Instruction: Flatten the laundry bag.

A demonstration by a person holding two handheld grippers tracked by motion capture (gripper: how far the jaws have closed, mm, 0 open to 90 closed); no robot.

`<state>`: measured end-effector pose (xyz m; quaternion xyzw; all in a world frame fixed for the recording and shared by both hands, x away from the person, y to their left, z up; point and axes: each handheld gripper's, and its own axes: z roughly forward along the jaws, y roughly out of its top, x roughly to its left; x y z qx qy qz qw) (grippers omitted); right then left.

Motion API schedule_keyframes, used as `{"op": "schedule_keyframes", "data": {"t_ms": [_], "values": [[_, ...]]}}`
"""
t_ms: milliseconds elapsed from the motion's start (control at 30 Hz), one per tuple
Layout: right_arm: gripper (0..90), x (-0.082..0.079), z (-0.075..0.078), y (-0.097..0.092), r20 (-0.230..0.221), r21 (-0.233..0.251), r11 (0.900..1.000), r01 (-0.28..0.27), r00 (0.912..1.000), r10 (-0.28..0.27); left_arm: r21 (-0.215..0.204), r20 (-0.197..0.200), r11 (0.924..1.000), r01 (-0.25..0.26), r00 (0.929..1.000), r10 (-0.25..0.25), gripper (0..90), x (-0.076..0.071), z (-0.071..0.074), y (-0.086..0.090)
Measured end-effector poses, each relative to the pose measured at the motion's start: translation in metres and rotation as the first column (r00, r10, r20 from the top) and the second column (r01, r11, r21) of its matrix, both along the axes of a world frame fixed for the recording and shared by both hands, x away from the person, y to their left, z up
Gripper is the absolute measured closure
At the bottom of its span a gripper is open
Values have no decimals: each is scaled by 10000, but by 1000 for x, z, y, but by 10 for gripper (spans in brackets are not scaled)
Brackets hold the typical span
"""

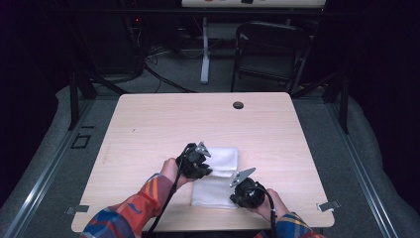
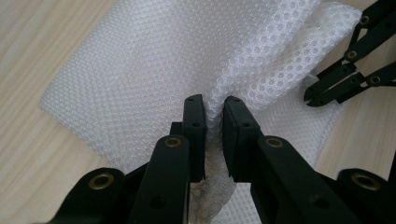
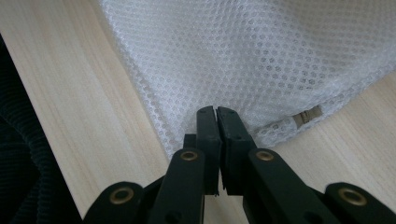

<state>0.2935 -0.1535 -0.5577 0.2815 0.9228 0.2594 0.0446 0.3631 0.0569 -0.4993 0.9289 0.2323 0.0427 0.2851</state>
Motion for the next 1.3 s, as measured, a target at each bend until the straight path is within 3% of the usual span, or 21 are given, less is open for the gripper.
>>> {"op": "schedule_keyframes", "data": {"t_ms": [167,1300], "values": [[881,0,1,0,2,-120,9999,-56,10000,56,163,34,9997,-177,9998,177,803,7,0,-3],[888,0,1,1,-10,-245,9996,-104,9999,104,152,415,9972,-733,9965,726,801,45,-3,-17]]}}
